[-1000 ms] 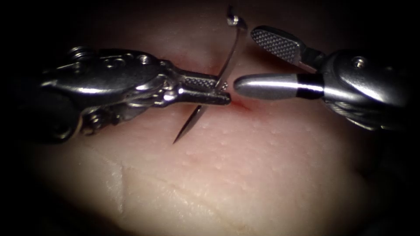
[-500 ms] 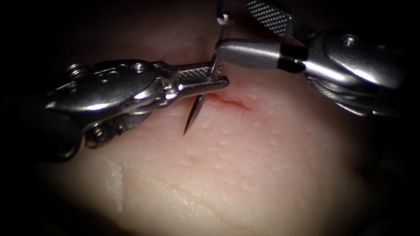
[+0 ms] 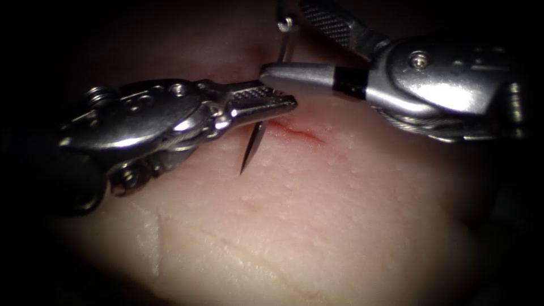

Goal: Wound Closure
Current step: Left hand passes needle to right hand

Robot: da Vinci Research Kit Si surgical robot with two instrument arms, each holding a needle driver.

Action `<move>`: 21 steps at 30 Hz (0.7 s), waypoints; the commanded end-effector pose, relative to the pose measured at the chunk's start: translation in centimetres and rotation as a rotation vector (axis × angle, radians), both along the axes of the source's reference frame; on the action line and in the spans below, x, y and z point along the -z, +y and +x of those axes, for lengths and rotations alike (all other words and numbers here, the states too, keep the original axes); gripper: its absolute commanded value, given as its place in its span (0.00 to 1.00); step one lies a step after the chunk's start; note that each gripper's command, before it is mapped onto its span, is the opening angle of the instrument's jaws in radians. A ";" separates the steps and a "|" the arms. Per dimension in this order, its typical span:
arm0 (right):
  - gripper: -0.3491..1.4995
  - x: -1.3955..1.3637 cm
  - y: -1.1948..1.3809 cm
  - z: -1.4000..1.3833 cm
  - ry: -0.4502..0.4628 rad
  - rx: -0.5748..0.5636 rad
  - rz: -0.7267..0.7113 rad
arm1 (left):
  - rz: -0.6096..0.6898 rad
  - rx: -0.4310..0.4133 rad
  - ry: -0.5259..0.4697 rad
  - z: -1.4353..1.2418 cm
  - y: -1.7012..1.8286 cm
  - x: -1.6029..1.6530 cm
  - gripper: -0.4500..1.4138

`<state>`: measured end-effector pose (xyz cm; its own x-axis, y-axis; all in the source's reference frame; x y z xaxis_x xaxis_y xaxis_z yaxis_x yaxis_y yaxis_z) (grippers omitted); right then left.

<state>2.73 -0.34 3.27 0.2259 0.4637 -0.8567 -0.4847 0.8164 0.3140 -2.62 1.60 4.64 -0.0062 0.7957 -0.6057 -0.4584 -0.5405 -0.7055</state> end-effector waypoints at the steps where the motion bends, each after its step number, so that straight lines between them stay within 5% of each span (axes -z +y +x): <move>1: 0.83 -0.02 -0.04 0.08 0.019 -0.003 -0.011 | 0.003 -0.006 -0.009 -0.07 -0.09 -0.04 0.00; 17: 0.70 0.02 -0.01 0.18 0.052 -0.001 -0.074 | 0.008 -0.034 -0.086 -0.09 -0.11 0.04 0.00; 21: 0.55 0.03 -0.02 0.18 0.047 0.002 -0.111 | 0.014 -0.037 -0.106 -0.10 -0.09 0.07 0.00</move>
